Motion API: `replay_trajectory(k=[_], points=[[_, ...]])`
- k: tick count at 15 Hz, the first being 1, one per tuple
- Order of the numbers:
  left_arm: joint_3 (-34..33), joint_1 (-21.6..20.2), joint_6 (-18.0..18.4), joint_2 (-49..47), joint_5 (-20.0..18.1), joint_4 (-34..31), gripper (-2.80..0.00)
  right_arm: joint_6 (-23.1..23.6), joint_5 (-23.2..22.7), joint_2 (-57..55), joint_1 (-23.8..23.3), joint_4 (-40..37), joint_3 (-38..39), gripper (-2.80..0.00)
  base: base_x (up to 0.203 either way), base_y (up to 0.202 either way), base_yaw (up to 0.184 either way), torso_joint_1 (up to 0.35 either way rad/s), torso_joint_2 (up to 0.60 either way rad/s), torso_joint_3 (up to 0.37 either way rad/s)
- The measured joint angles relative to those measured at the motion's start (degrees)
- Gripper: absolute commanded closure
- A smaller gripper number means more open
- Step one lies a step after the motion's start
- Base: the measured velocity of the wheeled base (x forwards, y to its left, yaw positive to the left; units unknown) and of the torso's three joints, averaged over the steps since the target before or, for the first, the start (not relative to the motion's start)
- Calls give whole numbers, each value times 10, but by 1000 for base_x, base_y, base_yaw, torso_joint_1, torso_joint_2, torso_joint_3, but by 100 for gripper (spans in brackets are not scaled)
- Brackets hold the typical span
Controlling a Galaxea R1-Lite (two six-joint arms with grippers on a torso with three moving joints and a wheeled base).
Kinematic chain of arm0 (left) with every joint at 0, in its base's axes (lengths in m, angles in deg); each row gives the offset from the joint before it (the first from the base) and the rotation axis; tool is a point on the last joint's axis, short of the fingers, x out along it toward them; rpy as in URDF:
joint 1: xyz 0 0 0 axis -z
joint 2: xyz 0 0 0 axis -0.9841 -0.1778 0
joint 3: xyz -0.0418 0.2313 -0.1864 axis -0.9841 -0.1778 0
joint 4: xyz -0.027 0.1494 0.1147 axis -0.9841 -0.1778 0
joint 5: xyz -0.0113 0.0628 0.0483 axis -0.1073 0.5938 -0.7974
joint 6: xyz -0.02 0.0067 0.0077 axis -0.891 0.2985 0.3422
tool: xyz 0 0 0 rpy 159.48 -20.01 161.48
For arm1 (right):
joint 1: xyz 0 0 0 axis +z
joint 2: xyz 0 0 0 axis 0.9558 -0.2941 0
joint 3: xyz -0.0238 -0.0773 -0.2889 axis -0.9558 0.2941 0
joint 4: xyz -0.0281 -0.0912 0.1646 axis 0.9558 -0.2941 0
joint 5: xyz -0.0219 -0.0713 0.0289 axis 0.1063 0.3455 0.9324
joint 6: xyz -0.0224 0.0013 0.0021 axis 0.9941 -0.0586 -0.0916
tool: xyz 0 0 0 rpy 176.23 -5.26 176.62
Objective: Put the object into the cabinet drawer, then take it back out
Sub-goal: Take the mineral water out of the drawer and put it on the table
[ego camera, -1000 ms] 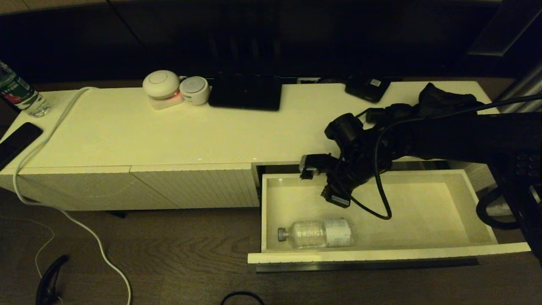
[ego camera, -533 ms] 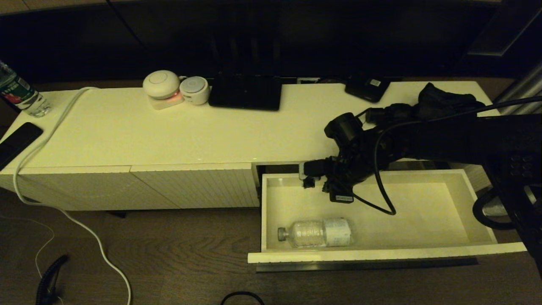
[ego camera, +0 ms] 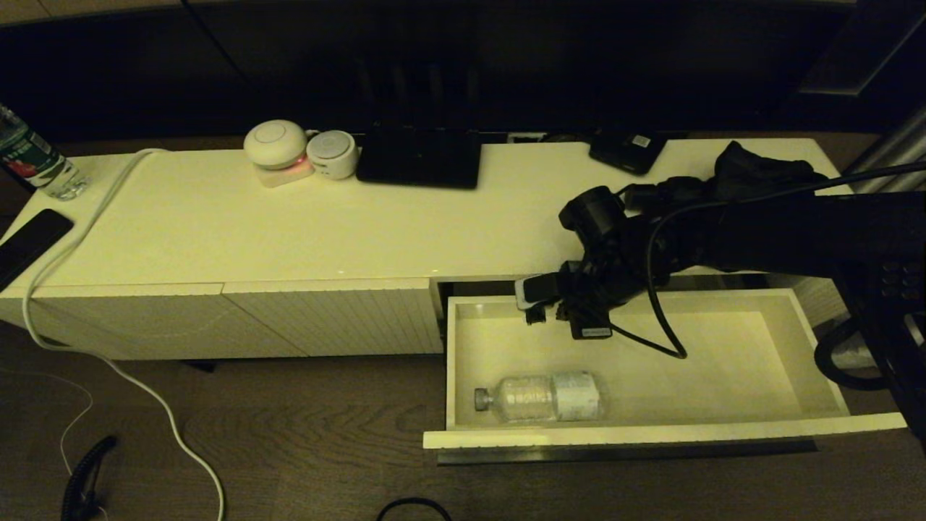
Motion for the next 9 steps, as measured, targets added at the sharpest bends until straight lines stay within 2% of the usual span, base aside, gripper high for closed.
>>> replay_trajectory(k=[3, 9], points=[[0, 0, 0, 0, 0, 0, 0, 0, 0, 4, 3, -36, 1, 0, 0, 0, 0, 0, 0, 0], [0, 0, 0, 0, 0, 0, 0, 3, -1, 9, 7, -56, 2, 0, 0, 0, 0, 0, 0, 0]])
